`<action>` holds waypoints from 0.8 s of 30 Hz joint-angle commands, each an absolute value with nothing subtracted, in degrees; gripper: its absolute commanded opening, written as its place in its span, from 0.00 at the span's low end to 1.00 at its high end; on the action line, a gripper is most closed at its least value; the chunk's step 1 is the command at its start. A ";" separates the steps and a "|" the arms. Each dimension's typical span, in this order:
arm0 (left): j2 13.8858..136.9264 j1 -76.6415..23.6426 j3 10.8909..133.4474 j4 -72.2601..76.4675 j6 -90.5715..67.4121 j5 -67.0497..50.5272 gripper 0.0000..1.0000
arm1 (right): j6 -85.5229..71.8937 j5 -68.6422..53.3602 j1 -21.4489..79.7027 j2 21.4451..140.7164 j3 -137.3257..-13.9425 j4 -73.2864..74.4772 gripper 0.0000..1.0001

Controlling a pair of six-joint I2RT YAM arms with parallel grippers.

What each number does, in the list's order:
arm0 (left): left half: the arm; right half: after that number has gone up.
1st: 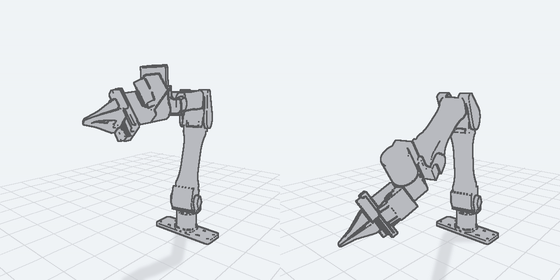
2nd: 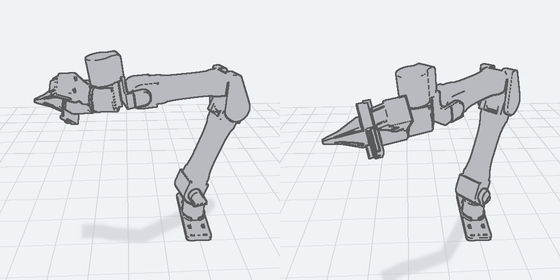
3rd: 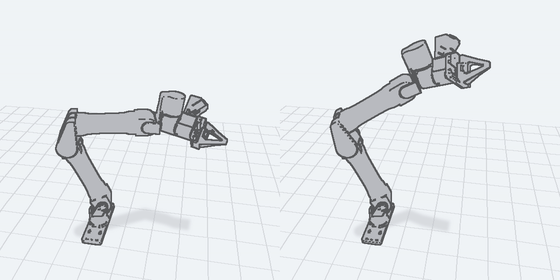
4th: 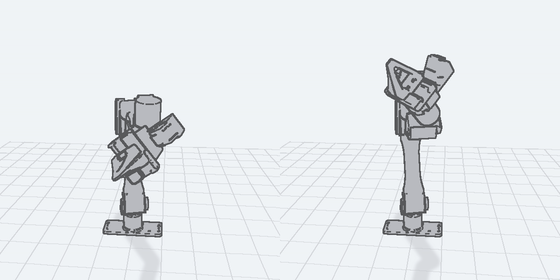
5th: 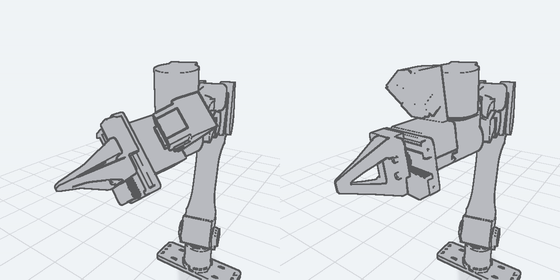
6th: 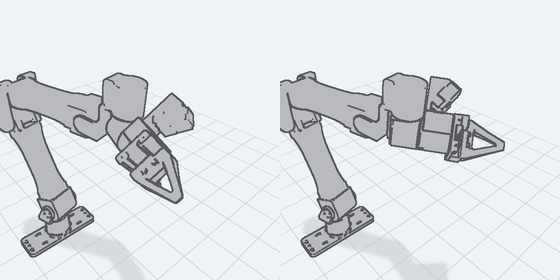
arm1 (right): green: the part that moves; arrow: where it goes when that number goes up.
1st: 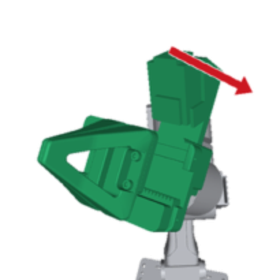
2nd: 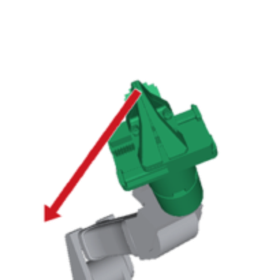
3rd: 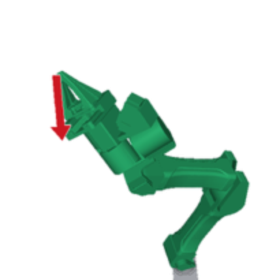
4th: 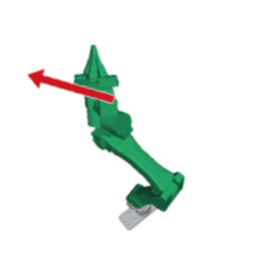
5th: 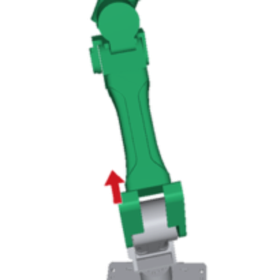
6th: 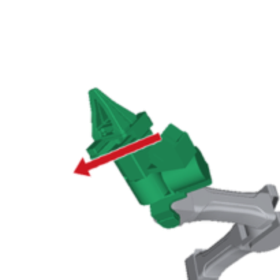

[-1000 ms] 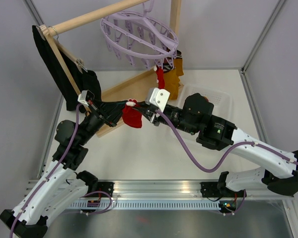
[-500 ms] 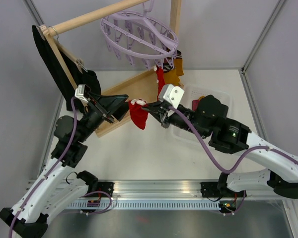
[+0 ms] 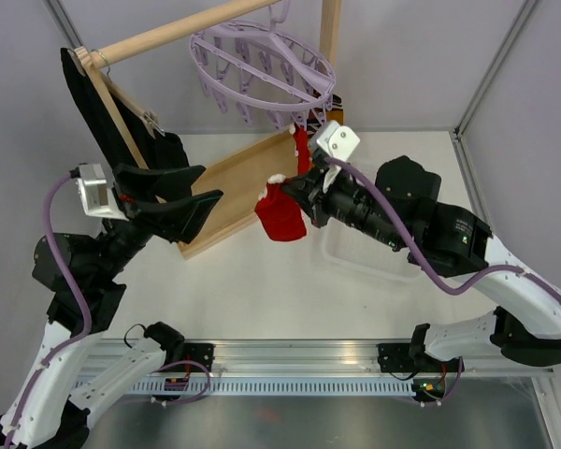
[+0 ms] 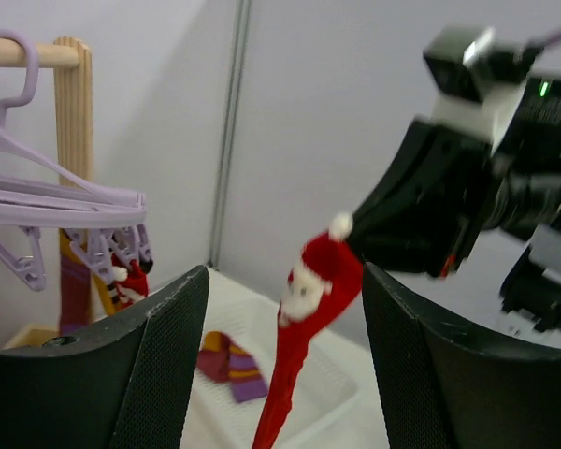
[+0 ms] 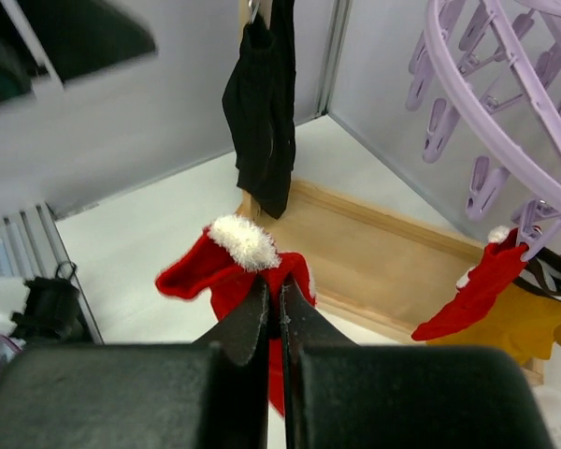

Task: Clip the socks to the hanger
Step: Pick up the sock from the bin.

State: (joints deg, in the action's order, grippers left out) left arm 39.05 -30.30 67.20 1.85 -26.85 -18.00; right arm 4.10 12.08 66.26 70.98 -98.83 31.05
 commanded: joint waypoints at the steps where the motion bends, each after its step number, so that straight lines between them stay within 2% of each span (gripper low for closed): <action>1: 38.41 -30.32 63.11 2.64 -7.04 -26.00 0.71 | -1.83 15.99 66.53 75.22 -109.49 38.39 0.00; 6: 39.38 -30.32 60.30 3.42 -1.15 -29.45 0.65 | -3.86 15.65 66.45 83.05 -120.14 46.14 0.00; 12: 37.35 -30.41 55.29 8.00 -0.53 -28.74 0.65 | -5.10 12.57 66.09 83.67 -120.06 45.62 0.00; 24: 38.85 -30.41 55.99 9.23 -1.84 -31.02 0.64 | -5.80 10.11 66.01 86.31 -121.82 45.44 0.00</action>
